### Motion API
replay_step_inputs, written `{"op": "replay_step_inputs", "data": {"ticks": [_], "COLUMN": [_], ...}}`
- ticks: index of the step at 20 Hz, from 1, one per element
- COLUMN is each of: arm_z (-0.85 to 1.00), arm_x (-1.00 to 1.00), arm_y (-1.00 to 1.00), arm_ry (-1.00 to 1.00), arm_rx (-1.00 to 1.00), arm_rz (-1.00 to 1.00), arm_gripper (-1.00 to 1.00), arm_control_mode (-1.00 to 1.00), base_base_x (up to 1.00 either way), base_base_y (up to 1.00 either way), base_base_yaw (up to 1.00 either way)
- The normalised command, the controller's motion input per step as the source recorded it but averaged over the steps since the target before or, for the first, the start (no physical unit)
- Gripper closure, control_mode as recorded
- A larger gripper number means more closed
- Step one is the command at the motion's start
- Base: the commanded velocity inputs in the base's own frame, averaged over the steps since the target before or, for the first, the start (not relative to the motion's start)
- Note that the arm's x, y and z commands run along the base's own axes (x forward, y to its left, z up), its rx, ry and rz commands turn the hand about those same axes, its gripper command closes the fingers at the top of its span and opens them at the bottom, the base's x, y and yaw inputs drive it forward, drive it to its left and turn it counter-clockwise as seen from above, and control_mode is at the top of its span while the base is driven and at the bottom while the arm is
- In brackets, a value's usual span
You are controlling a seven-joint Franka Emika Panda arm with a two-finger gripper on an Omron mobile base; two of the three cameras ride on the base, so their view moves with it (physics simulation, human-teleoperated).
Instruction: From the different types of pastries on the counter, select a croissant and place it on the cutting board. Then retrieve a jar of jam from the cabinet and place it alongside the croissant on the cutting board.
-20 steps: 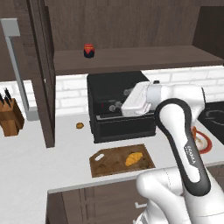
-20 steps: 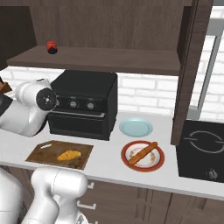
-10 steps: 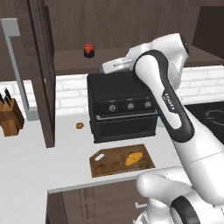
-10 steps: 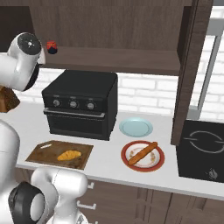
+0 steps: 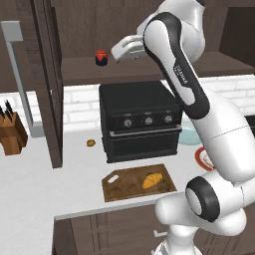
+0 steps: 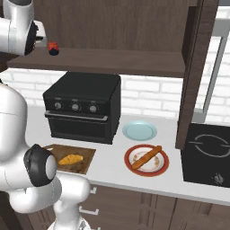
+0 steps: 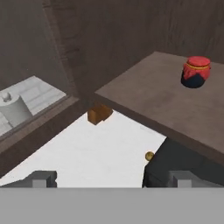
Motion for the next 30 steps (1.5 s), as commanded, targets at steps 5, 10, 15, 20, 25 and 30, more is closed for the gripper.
{"op": "replay_step_inputs", "data": {"ticks": [5,10,15,20,25,30], "arm_z": [-0.51,-0.23,0.00,-0.02,0.00,0.00], "arm_x": [0.20,0.22,0.19,0.45,0.43,0.29], "arm_y": [-0.11,-0.01,-0.01,-0.17,-0.09,0.08], "arm_ry": [-0.04,-0.16,-0.12,0.00,0.00,0.00], "arm_rx": [-0.10,-0.19,-0.05,0.02,0.08,0.10], "arm_rz": [-0.03,-0.13,-0.18,-0.17,-0.11,0.00], "arm_gripper": [-1.00,-1.00,-1.00,-1.00,-1.00,-1.00], "arm_control_mode": [-1.00,-1.00,-1.00,-1.00,-1.00,-1.00], "base_base_x": [0.00,0.00,0.00,0.00,0.00,0.00], "base_base_y": [0.00,0.00,0.00,0.00,0.00,0.00], "base_base_yaw": [0.00,0.00,0.00,0.00,0.00,0.00]}}
